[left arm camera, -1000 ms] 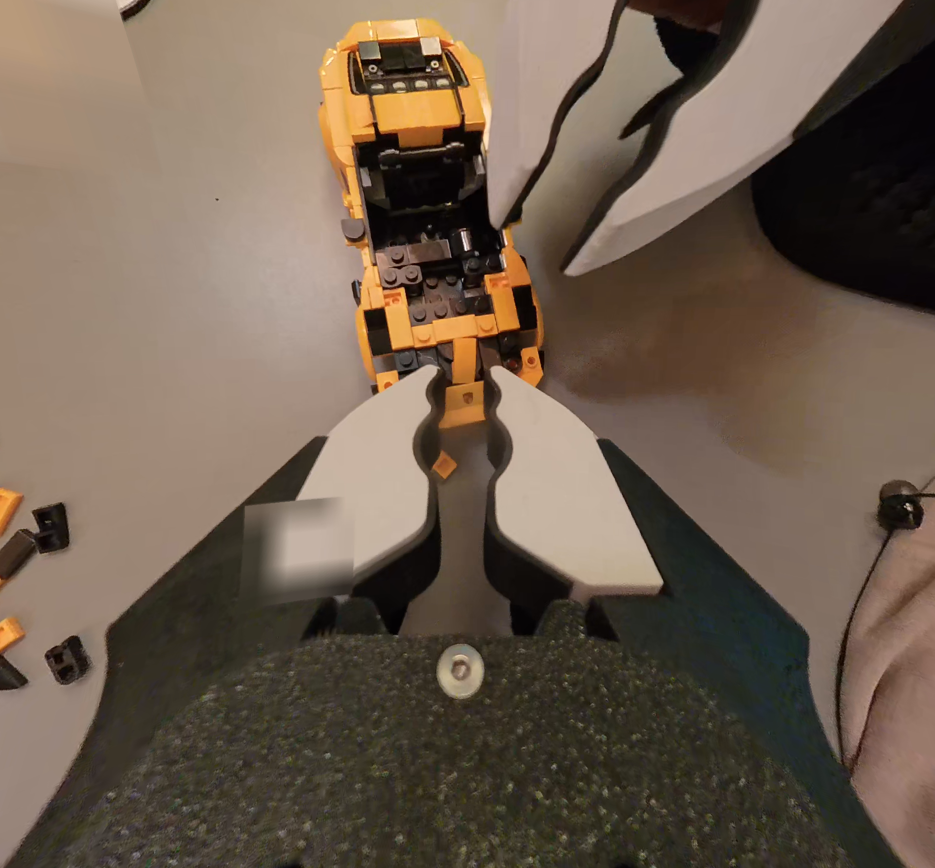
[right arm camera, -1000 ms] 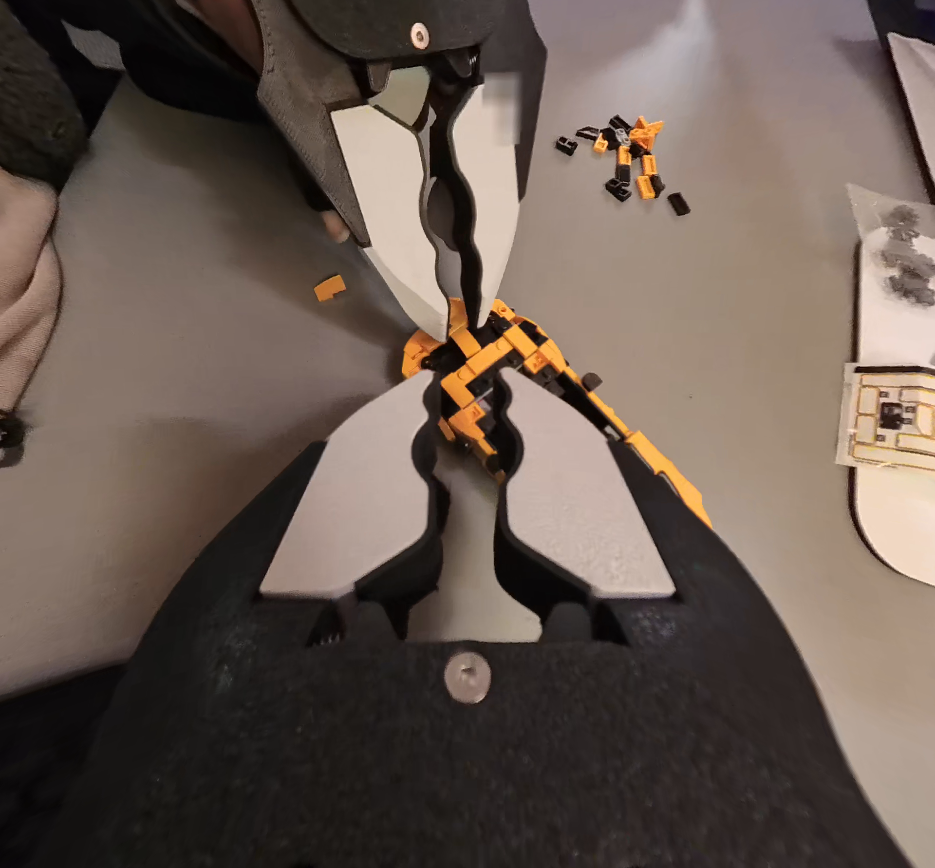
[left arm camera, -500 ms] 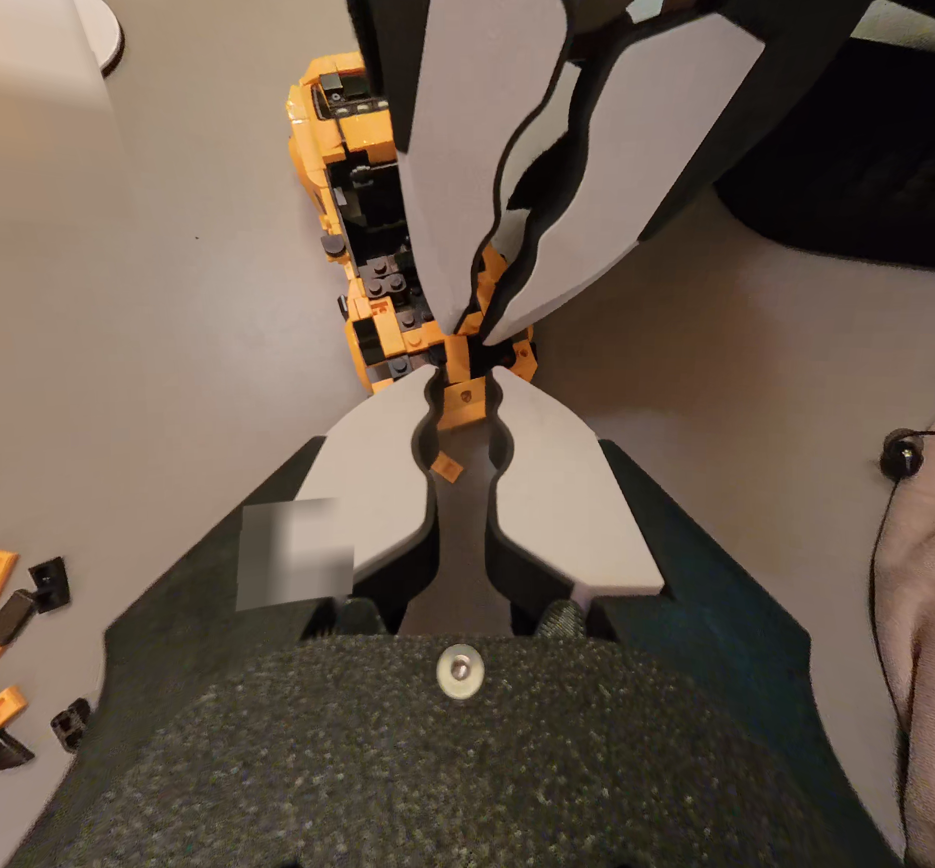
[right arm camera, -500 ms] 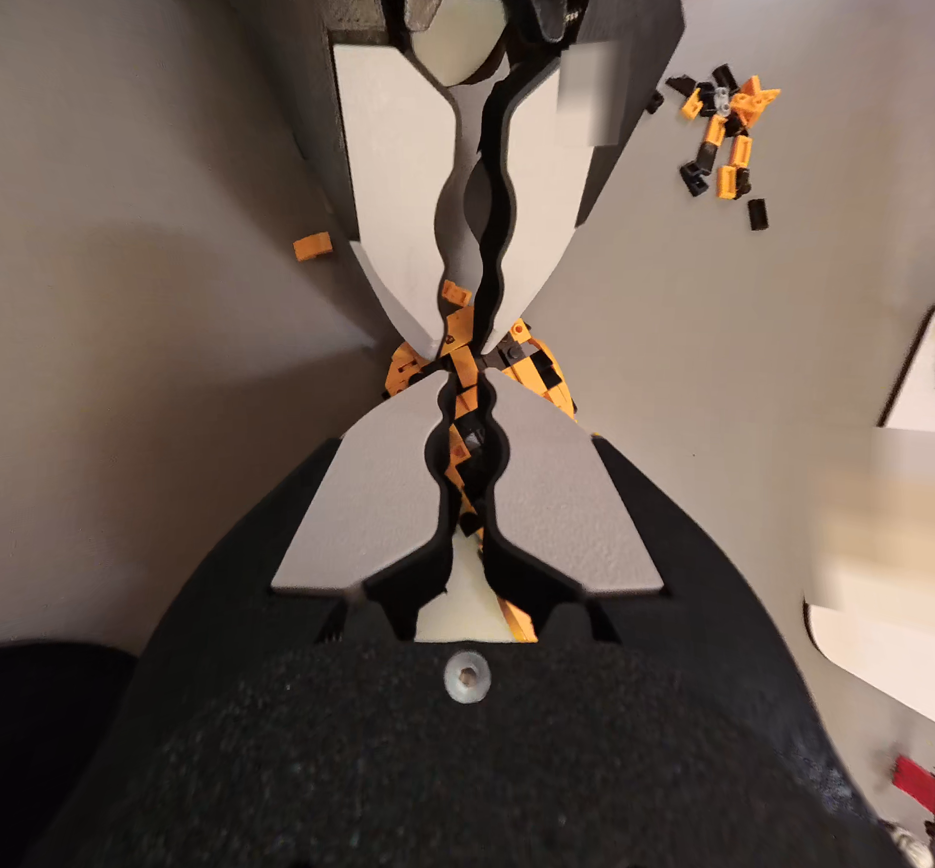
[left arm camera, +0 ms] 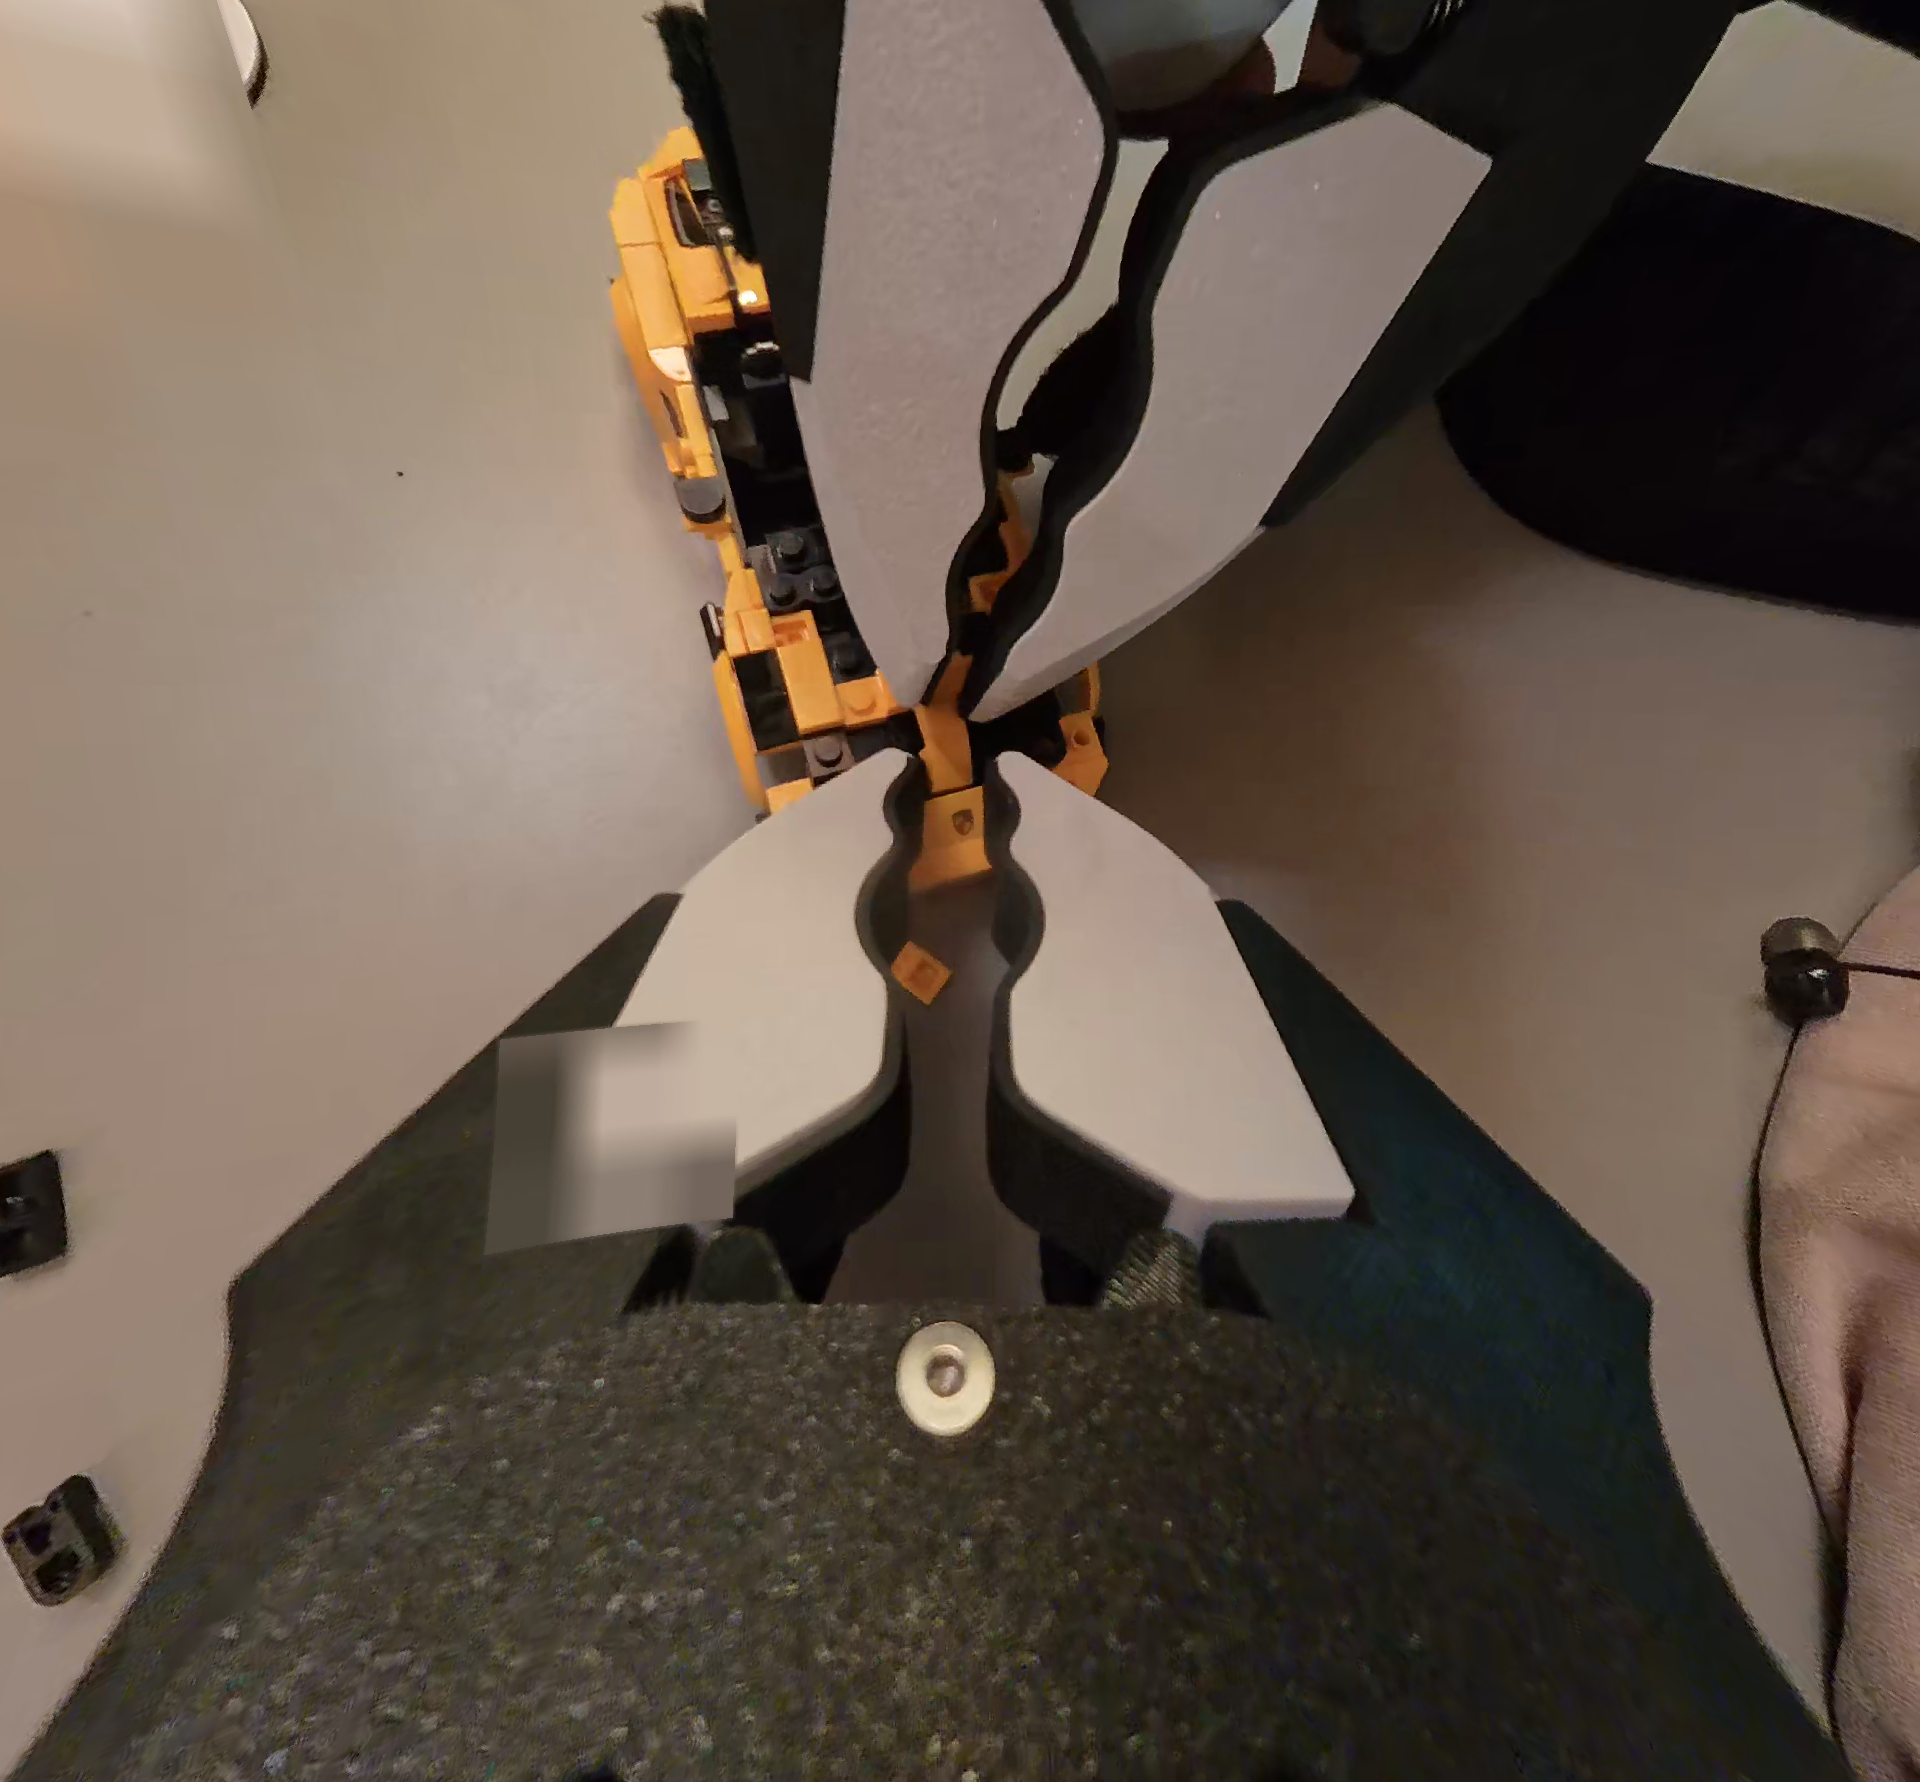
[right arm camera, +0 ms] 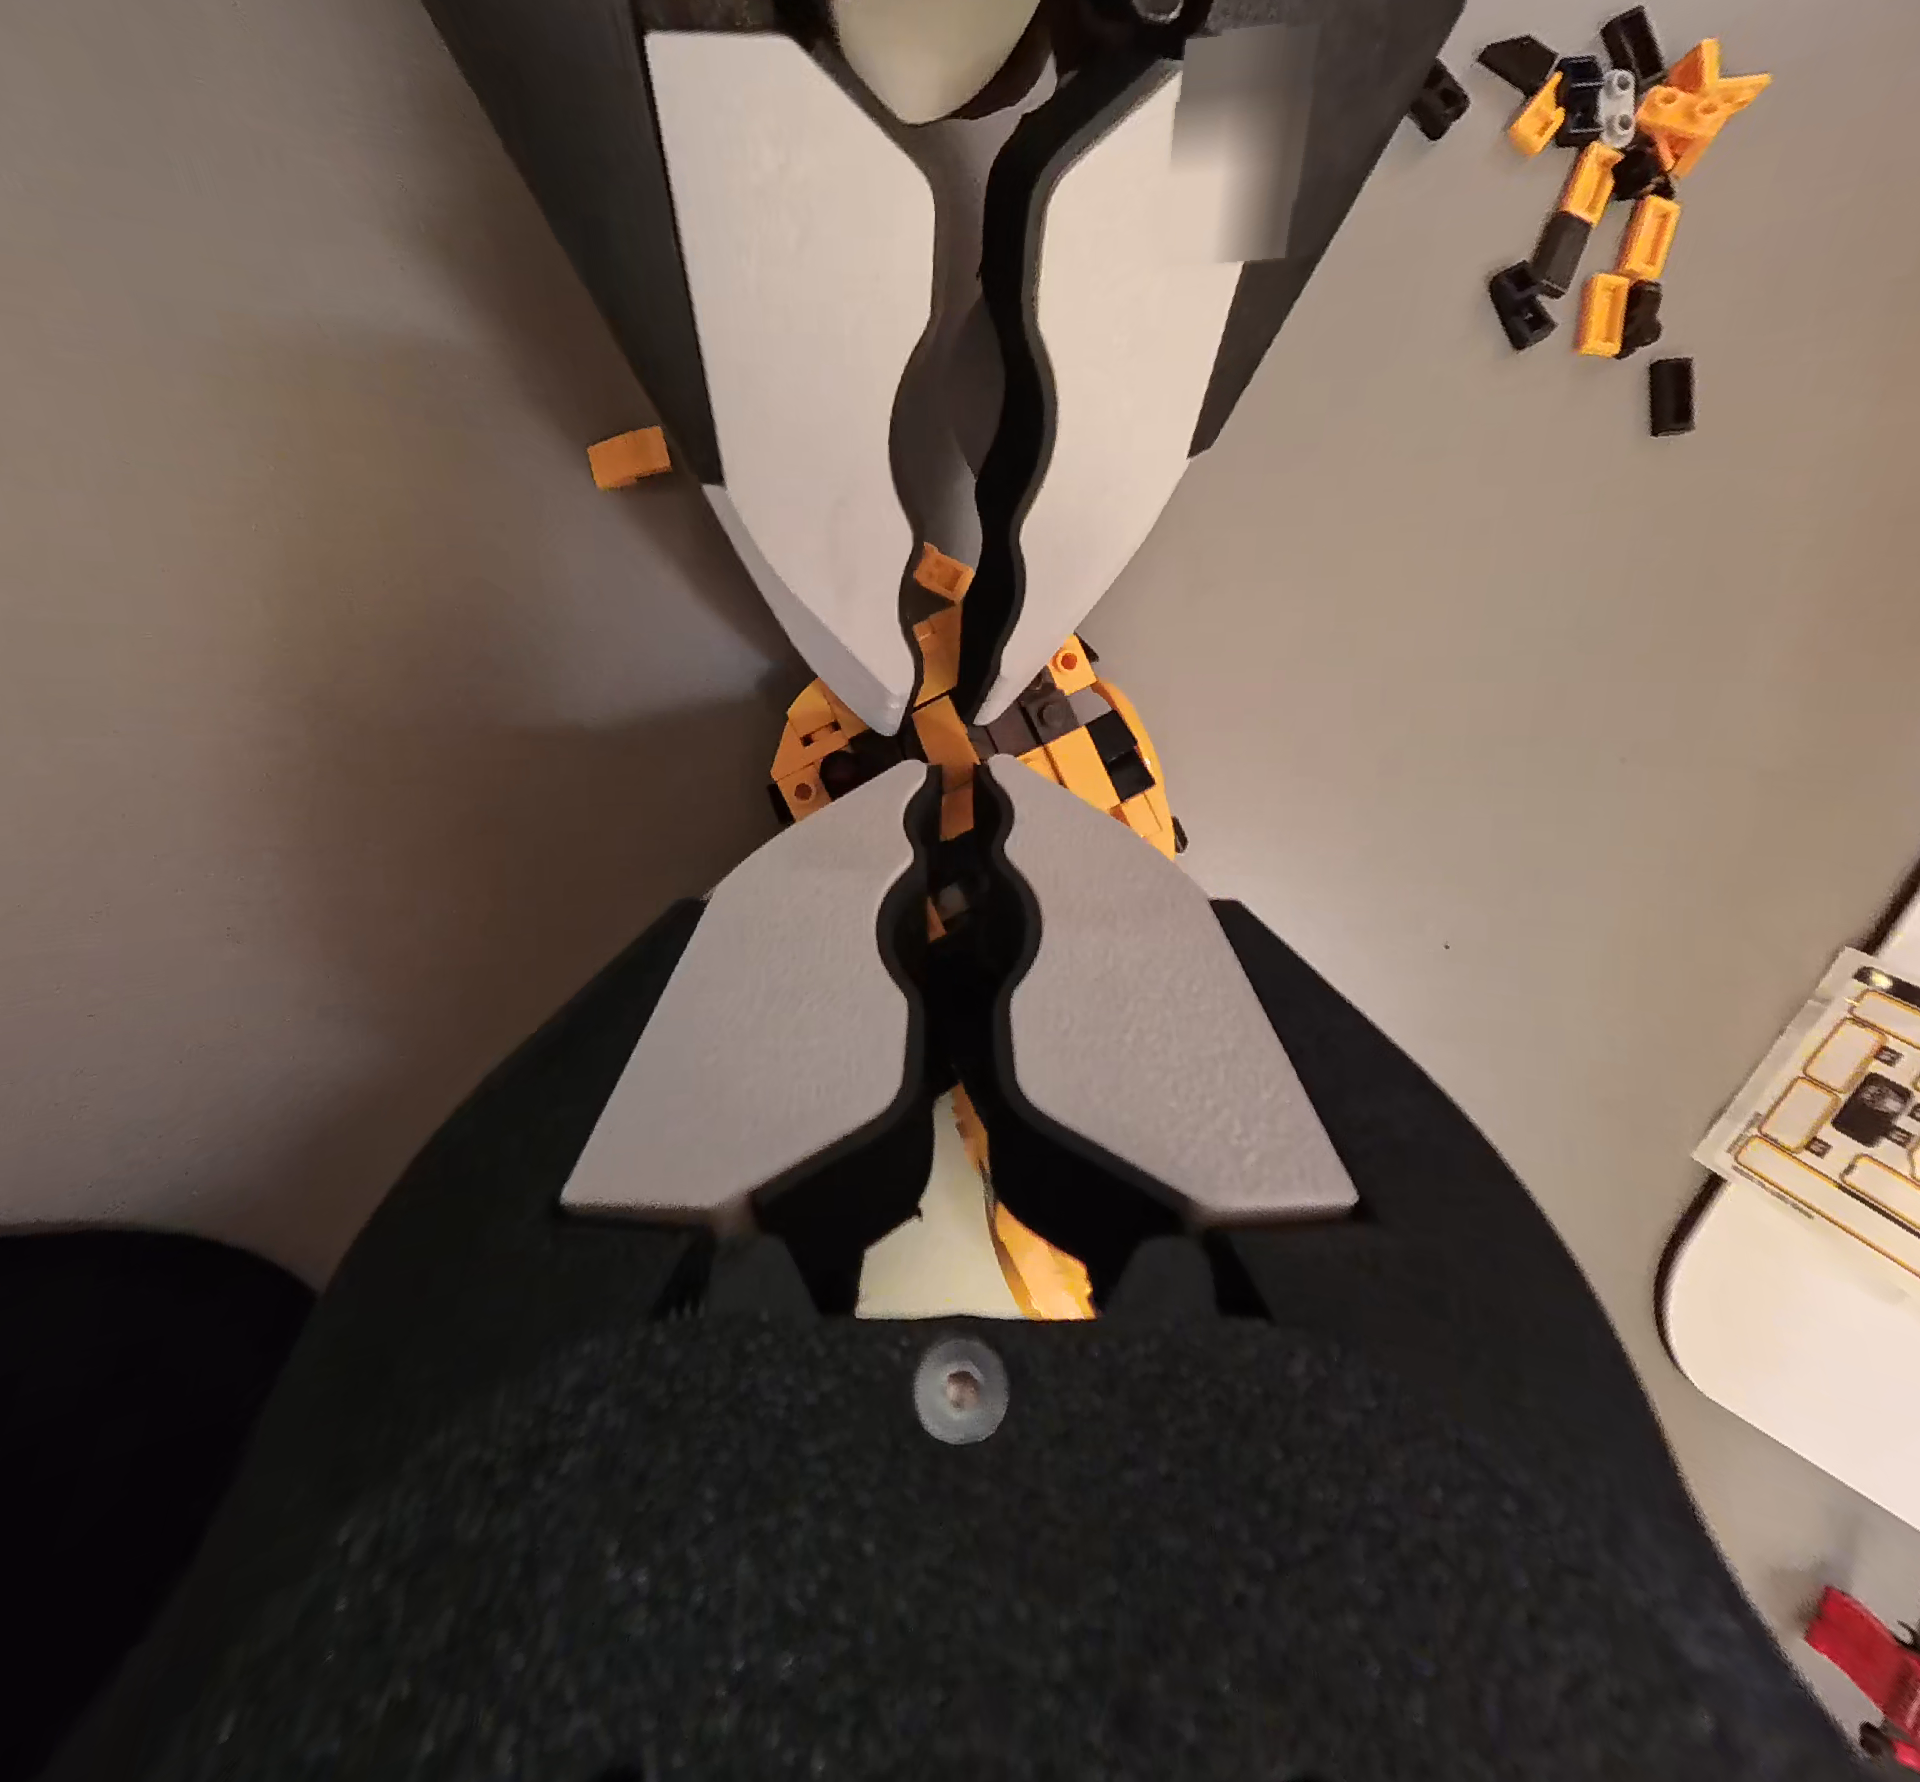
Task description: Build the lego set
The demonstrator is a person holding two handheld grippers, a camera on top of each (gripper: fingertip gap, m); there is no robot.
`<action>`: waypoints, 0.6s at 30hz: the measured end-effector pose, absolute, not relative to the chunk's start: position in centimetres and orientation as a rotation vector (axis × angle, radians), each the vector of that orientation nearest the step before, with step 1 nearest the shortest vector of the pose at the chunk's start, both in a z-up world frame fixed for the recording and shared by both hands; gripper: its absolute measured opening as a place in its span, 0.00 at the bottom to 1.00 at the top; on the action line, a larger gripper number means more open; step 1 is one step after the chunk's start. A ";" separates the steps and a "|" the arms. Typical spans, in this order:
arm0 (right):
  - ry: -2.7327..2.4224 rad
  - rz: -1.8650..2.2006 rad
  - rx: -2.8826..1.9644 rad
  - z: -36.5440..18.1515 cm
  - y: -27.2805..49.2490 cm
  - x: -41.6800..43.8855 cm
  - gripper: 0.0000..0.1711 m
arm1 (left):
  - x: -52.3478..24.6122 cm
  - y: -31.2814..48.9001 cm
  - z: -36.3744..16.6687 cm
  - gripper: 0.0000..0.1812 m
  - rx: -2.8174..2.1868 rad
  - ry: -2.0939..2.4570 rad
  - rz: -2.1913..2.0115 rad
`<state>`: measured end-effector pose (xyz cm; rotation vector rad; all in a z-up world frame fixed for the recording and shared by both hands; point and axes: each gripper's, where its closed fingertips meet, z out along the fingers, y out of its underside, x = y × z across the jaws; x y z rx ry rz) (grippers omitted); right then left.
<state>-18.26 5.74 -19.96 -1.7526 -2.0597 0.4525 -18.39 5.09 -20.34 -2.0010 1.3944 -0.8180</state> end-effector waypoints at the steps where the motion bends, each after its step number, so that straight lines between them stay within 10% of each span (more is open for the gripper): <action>1: -2.065 0.451 -1.757 -20.0 5.8 -18.3 0.03 | -18.4 5.1 -20.3 0.06 -2.001 1.393 -0.820; 18: -2.074 0.444 -1.782 -19.9 5.9 -18.6 0.01 | -18.4 5.2 -20.3 0.05 -2.011 1.366 -0.835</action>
